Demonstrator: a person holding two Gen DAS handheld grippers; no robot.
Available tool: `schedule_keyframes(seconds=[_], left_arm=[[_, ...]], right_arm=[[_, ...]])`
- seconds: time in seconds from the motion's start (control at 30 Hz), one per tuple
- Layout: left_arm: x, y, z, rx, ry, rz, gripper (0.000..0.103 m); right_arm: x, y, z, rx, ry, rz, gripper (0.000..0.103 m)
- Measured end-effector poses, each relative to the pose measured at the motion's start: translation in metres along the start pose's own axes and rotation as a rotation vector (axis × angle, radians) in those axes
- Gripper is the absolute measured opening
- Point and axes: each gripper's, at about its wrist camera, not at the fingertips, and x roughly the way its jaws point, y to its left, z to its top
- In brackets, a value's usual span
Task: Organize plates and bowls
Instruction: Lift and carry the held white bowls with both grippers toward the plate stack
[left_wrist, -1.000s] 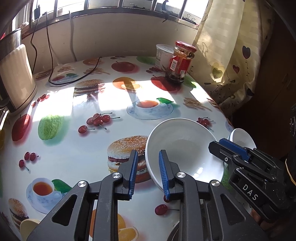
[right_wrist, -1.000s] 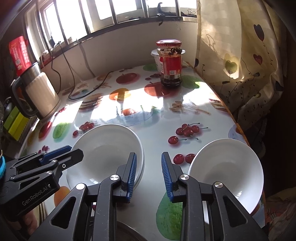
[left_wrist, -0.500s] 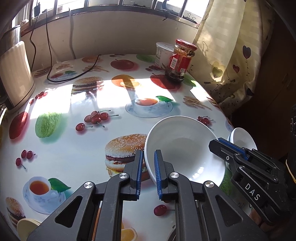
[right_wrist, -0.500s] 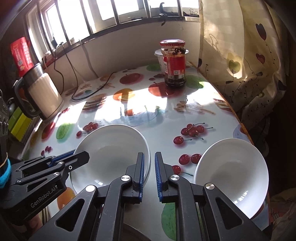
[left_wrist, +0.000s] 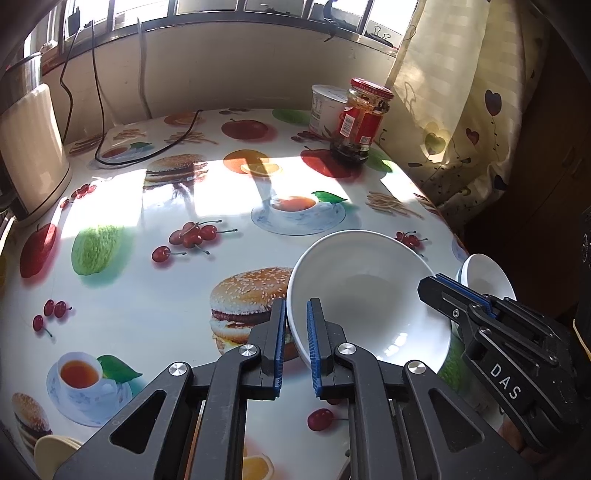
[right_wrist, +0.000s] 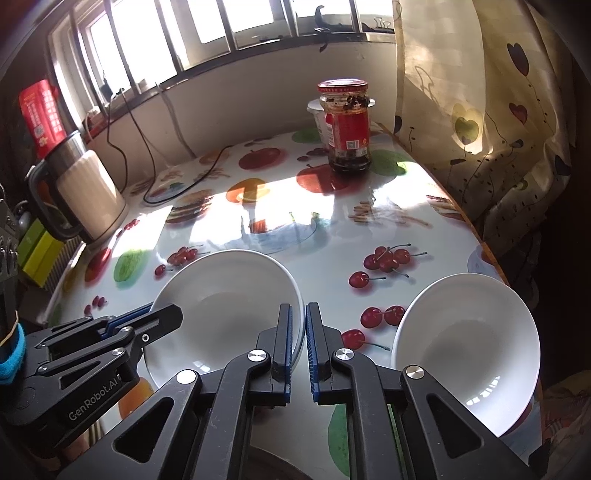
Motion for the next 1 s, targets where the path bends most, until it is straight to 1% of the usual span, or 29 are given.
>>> schedule_keyframes(seconds=[0.3,0.67,1.0], left_arm=[[-0.01,0.0,0.002,0.004,-0.025,0.01,0.012],[-0.029,-0.006,0.0,0.012,-0.049,-0.02,0.012],[-0.05,-0.017,-0.011,0.033,-0.068,-0.044,0.012]], right_arm=[[-0.009,0.005,0.001,0.015,-0.019,0.002,0.009],[-0.029,0.004,-0.003,0.037,-0.046,0.001,0.009],[-0.061,0.003,-0.015,0.054,-0.082,-0.008,0.009]])
